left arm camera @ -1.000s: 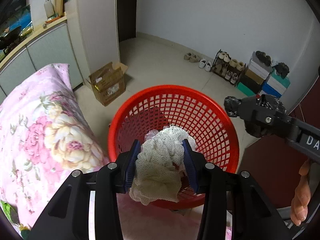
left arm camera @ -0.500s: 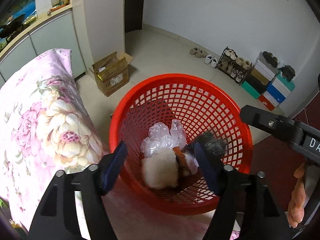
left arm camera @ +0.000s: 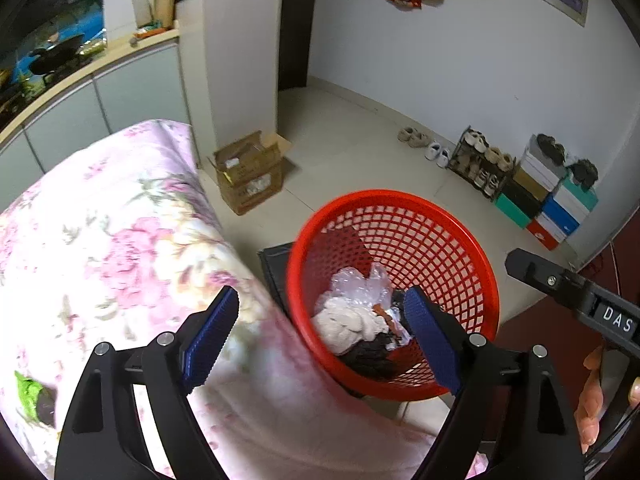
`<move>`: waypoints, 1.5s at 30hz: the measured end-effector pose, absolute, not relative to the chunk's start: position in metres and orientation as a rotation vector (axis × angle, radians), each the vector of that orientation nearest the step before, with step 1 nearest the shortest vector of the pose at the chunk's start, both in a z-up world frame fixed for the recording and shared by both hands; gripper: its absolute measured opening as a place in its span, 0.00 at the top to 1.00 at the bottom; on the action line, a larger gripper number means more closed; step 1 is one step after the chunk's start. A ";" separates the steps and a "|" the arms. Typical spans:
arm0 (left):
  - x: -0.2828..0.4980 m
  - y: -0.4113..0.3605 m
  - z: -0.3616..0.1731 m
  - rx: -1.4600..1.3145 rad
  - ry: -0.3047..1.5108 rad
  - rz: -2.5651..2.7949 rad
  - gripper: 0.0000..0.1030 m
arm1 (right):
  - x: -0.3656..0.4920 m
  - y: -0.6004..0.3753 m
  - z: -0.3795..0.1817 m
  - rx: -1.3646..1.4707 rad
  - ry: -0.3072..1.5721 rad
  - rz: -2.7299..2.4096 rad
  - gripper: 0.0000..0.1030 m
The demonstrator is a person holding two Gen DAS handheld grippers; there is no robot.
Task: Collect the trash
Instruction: 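Open both tools to drop the mesh cloth and black bag into the wastebasket, then move both tools back over the quilt toward the tissue and sponge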
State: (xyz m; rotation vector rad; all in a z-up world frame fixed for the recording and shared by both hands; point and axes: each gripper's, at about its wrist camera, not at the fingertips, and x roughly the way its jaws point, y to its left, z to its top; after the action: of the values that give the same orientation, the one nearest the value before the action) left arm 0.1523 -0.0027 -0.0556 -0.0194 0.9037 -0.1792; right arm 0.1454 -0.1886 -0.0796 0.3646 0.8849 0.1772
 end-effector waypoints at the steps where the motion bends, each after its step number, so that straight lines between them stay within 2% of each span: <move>1: 0.150 0.000 -0.053 -0.022 0.898 -0.173 0.20 | 0.143 -0.186 -0.077 0.355 0.876 0.178 0.46; 14: 0.105 0.044 -0.036 -0.029 0.841 -0.066 0.20 | 0.118 -0.127 -0.070 0.225 0.846 0.288 0.46; 28: 0.055 0.131 -0.031 -0.090 0.836 0.083 0.20 | 0.098 -0.042 -0.070 0.124 0.866 0.454 0.46; 39: 0.015 0.213 -0.013 -0.171 0.799 0.250 0.20 | 0.091 -0.009 -0.078 0.105 0.896 0.520 0.46; 45: -0.016 0.262 -0.021 -0.216 0.816 0.372 0.20 | 0.086 0.002 -0.081 0.099 0.907 0.560 0.46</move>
State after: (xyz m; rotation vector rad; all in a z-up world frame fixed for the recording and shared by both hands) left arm -0.0160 0.2617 -0.0213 -0.2160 0.8156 0.3718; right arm 0.0863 0.0021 -0.0813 0.0986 0.9068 0.5604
